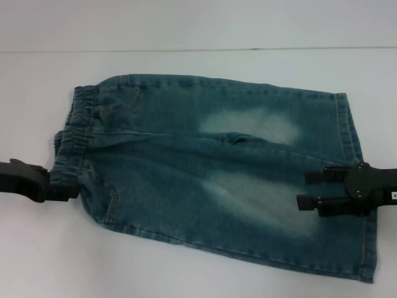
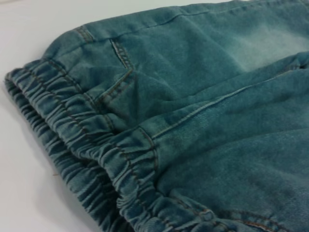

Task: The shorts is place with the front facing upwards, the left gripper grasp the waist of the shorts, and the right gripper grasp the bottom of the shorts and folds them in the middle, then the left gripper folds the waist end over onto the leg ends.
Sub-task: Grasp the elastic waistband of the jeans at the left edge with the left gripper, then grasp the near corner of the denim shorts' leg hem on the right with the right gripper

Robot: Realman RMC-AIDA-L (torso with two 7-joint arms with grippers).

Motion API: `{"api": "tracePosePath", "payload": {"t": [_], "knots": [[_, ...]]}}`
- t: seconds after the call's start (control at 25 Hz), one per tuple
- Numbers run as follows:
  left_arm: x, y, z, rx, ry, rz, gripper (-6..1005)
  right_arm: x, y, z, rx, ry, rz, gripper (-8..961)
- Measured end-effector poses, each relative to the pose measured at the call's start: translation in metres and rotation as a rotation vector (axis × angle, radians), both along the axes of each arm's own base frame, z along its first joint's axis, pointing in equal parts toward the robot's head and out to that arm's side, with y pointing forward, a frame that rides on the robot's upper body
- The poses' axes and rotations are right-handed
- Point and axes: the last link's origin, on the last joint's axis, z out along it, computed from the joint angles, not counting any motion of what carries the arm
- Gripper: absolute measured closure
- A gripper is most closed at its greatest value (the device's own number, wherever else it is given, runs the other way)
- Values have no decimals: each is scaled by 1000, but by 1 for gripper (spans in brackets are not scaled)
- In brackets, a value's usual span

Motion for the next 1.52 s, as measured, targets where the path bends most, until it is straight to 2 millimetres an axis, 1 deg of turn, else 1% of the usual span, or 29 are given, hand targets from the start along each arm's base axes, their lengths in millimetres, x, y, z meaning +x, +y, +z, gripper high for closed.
{"api": "tracePosePath", "payload": {"t": [0.28,0.72,0.88,1.04,1.08,1.2,1.28,1.4,1.52], "knots": [[-1,2,-2,12,5,2,540,0,0,0,4,2,3,102],[1,0,0,-14,10,-4,773,0,1,1,11,2,0,102],[5,0,1,-38,3,-5,953,-5,3,5,-8,22,-4,101],[9,1,1,-52,-8,-3,953,-10,7,22,-61,33,-48,100],[10,1,1,-55,-9,-5,953,-10,10,30,-81,22,-61,100],[13,2,1,-61,-11,-11,953,-11,11,51,-178,-45,-89,100],[14,3,1,-62,-11,-13,952,-11,8,62,-249,-99,-85,99],[15,3,0,-66,-11,-14,952,-10,5,73,-297,-185,-99,99],[16,4,-2,-69,-12,-16,952,-6,4,73,-351,-295,-142,99]]}}
